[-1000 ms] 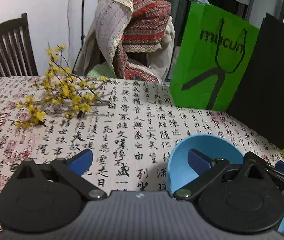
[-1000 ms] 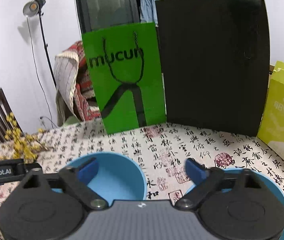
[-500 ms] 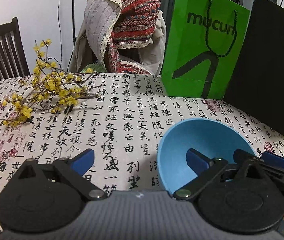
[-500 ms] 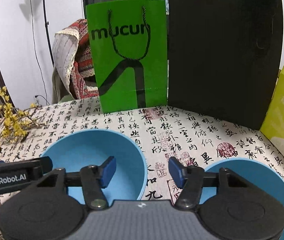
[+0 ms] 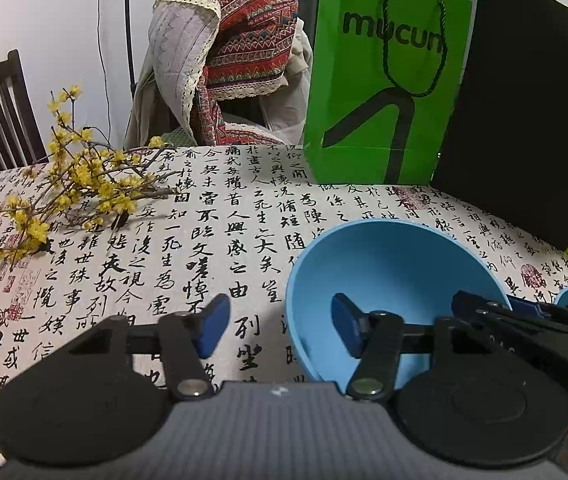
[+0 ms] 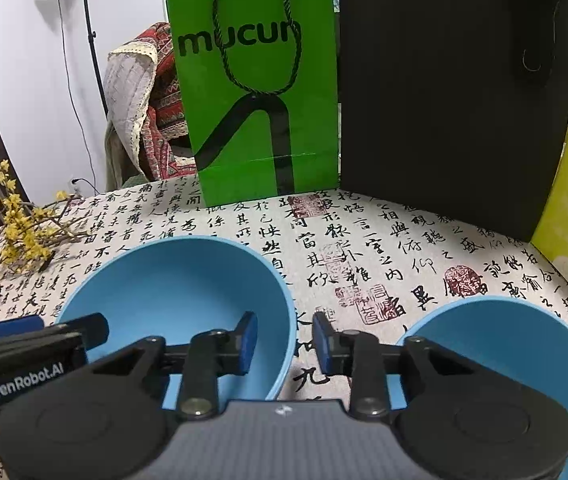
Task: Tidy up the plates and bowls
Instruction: 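Close both grippers on the blue bowl's rim, then lift the blue bowl off the table with both grippers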
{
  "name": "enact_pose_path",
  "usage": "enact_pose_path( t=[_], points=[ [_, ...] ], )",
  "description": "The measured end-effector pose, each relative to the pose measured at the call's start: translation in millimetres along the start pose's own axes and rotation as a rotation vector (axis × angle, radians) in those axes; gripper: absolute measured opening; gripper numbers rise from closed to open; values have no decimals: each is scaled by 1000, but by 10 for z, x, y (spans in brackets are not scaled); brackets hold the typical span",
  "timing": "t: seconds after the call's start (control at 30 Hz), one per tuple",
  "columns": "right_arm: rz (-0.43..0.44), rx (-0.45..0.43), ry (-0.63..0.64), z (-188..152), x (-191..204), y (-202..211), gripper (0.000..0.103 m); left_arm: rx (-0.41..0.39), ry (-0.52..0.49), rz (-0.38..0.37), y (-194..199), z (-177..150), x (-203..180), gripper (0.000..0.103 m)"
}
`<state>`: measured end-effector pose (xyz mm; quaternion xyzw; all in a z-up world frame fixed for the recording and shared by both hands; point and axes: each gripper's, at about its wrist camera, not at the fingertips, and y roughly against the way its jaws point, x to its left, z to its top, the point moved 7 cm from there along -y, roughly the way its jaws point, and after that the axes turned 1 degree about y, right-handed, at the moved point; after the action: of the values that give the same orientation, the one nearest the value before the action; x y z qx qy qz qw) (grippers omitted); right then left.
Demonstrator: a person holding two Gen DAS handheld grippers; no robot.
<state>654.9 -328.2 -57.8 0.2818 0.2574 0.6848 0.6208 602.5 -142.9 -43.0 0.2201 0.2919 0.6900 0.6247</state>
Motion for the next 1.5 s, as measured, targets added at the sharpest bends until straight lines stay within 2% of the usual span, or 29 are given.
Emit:
enact_pose_path(
  t=[0.1, 0.13, 0.2, 0.27, 0.5, 0.93, 1.5],
  points=[
    [-3, 4, 3, -9, 6, -10, 18, 2, -7, 4, -7, -1, -4, 36],
    [-7, 6, 3, -9, 4, -14, 17, 7, -9, 1, -16, -4, -6, 26],
    [-14, 9, 1, -11, -6, -20, 11, 14, -12, -3, -37, -18, -5, 19],
    [-3, 10, -12, -8, -11, -16, 11, 12, -8, -23, -38, -29, -6, 10],
    [-1, 1, -29, -3, -23, -23, 7, -6, -16, -29, 1, -29, -53, 9],
    [23, -10, -33, 2, 36, 24, 7, -18, -28, -11, 67, 13, 7, 8],
    [37, -66, -42, 31, 168, 396, 7, -47, -23, -14, 435, 49, 134, 8]
  ],
)
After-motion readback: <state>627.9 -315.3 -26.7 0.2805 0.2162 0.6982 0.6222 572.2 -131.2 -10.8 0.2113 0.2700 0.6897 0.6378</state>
